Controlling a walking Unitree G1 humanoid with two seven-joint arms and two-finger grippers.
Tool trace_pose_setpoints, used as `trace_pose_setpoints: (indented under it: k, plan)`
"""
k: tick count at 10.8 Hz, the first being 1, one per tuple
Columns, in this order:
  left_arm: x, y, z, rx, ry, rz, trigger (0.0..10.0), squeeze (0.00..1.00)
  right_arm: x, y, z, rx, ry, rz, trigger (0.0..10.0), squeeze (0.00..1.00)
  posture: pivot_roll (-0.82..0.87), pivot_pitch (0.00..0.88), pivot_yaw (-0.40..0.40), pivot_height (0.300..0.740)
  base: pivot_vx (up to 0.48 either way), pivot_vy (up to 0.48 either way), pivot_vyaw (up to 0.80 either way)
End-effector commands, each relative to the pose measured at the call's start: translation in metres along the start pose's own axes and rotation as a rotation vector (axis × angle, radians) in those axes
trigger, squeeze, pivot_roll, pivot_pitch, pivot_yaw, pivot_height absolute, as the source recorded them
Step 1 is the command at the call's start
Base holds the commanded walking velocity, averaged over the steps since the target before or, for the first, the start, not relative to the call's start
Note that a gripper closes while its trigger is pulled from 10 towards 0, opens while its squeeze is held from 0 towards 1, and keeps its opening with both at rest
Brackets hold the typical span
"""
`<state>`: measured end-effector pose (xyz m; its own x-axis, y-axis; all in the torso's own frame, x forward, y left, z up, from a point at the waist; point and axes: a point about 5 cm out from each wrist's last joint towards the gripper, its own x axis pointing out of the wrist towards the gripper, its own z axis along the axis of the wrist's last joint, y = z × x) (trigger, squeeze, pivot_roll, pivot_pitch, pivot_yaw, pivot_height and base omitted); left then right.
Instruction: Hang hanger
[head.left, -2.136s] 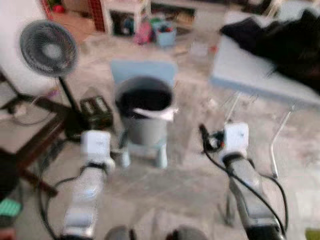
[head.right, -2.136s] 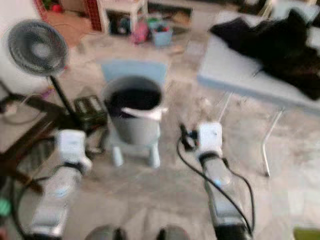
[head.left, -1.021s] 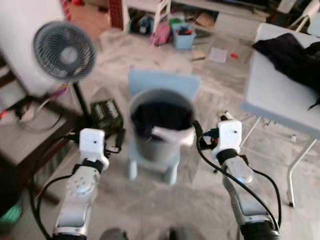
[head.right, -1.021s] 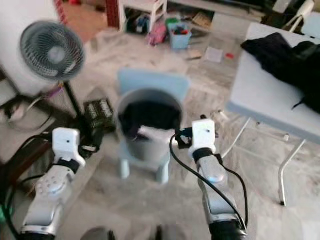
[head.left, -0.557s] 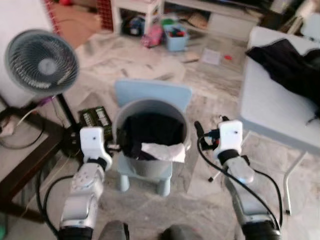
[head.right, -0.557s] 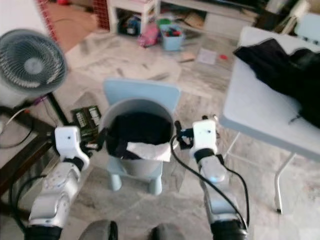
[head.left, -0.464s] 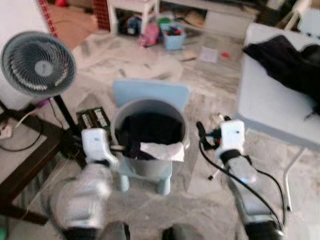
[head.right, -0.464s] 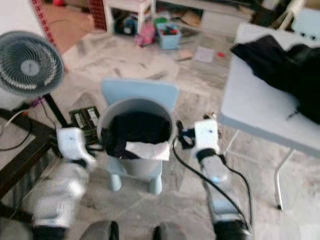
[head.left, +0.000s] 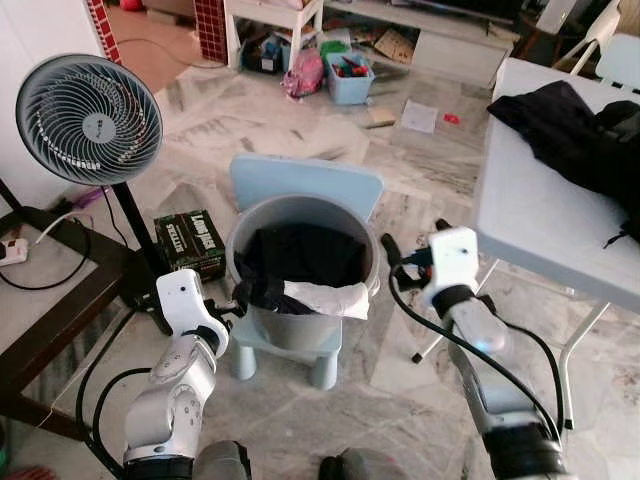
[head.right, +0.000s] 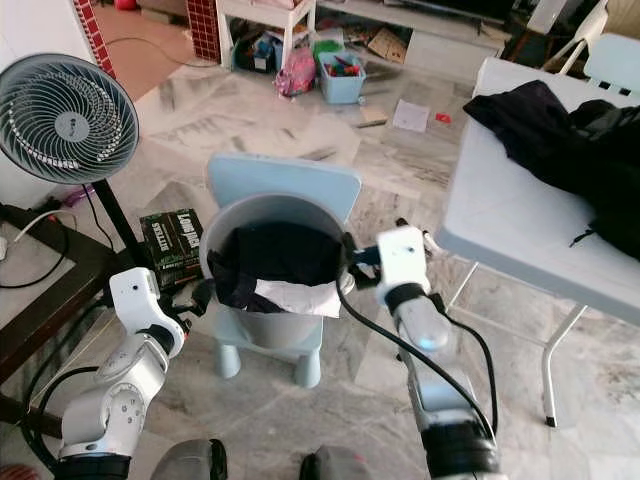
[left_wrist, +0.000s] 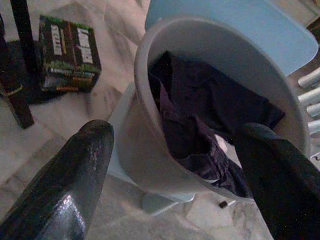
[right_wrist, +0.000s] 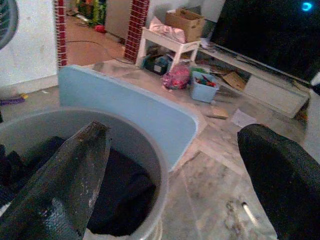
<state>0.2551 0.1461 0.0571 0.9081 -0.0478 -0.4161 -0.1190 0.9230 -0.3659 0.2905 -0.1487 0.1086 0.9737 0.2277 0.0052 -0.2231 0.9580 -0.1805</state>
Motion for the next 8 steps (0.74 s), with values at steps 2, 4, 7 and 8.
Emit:
trace_pose_setpoints:
  k: [2, 4, 7, 8]
  plan:
    - [0.0068, -0.0252, -0.0031, -0.070, 0.015, -0.048, 10.0, 0.00, 0.0004, -0.0025, 0.0079, -0.033, -0.030, 0.008, 10.0, 0.00, -0.06, 0.087, -0.095, 0.740, 0.000, 0.000, 0.80]
    - [0.0063, -0.0303, -0.0025, -0.051, 0.005, -0.057, 10.0, 0.00, -0.0057, 0.0000, 0.0017, -0.034, -0.008, 0.025, 10.0, 0.00, -0.06, 0.091, -0.103, 0.740, 0.000, 0.000, 0.00]
    - [0.0072, -0.0278, 0.0003, -0.029, 0.001, -0.071, 10.0, 0.00, -0.0059, 0.0053, 0.0008, -0.024, -0.008, 0.023, 10.0, 0.00, -0.06, 0.089, -0.089, 0.740, 0.000, 0.000, 0.00]
    - [0.0092, -0.0268, 0.0021, -0.026, -0.002, -0.070, 10.0, 0.00, -0.0059, 0.0058, 0.0001, -0.025, -0.007, 0.024, 10.0, 0.00, -0.06, 0.085, -0.083, 0.740, 0.000, -0.251, 0.00]
